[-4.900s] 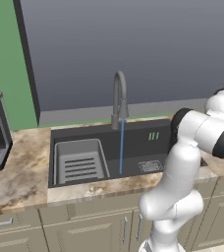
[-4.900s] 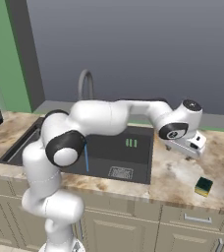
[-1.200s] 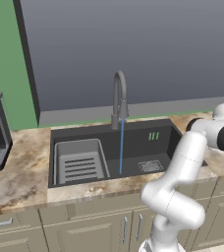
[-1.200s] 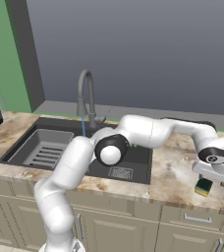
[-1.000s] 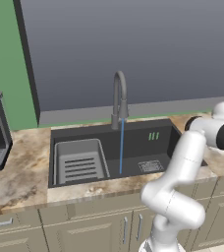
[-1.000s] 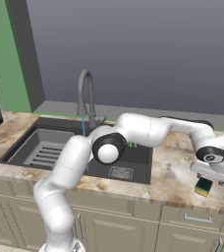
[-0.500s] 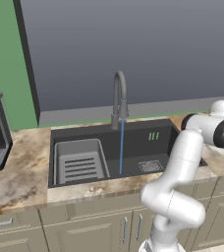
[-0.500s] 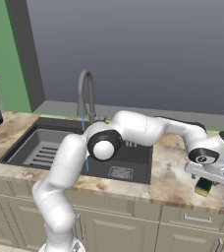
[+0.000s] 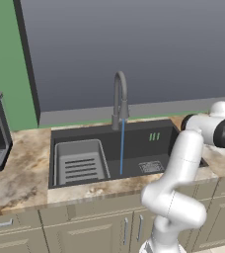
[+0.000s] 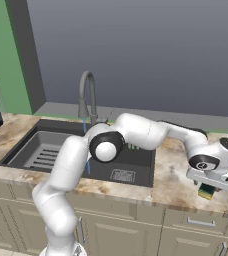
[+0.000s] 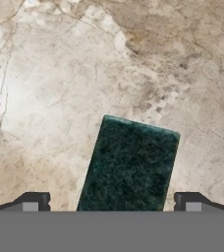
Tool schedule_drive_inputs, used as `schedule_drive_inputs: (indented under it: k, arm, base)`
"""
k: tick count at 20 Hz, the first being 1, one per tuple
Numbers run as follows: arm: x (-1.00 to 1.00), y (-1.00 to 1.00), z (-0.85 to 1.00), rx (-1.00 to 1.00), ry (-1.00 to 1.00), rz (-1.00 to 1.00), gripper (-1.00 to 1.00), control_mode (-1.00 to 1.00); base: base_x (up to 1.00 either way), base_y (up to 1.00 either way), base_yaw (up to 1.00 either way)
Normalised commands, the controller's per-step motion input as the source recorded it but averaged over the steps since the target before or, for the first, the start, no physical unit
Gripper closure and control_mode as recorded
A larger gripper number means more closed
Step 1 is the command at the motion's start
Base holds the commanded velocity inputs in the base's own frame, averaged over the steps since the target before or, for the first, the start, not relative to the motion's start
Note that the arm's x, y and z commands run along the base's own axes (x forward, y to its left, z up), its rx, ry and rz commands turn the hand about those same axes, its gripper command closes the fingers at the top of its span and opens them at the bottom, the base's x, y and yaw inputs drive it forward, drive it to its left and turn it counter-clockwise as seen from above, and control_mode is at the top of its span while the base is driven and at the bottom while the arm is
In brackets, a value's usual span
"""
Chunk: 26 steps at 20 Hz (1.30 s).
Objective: Soak the sponge with water for a few seconds and then drop it inside the sink.
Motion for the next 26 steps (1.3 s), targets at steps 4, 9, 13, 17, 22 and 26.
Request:
schedule_drive_inputs:
  k: [4, 9, 13, 17, 22, 26]
  arm:
    - [0.05, -0.01, -0.13, 0.0, 0.0, 0.0, -1.0, -1.0]
    - [0.25, -0.02, -0.05, 0.0, 0.01, 0.0, -1.0, -1.0]
    - [0.17, 0.0, 0.0, 0.0, 0.01, 0.0, -1.0, -1.0]
    - [0.02, 0.0, 0.0, 0.0, 0.01, 0.0, -1.0, -1.0]
    - [0.0, -0.11, 0.0, 0.0, 0.0, 0.0, -1.0, -1.0]
    - [0.0, -0.1, 0.03, 0.0, 0.0, 0.0, -1.0, -1.0]
  base:
    - [0.0, 0.0, 0.0]
    - [0.0, 0.0, 0.0]
    - [0.0, 0.0, 0.0]
    - [0.0, 0.0, 0.0]
    - [0.0, 0.0, 0.0]
    - [0.0, 0.0, 0.0]
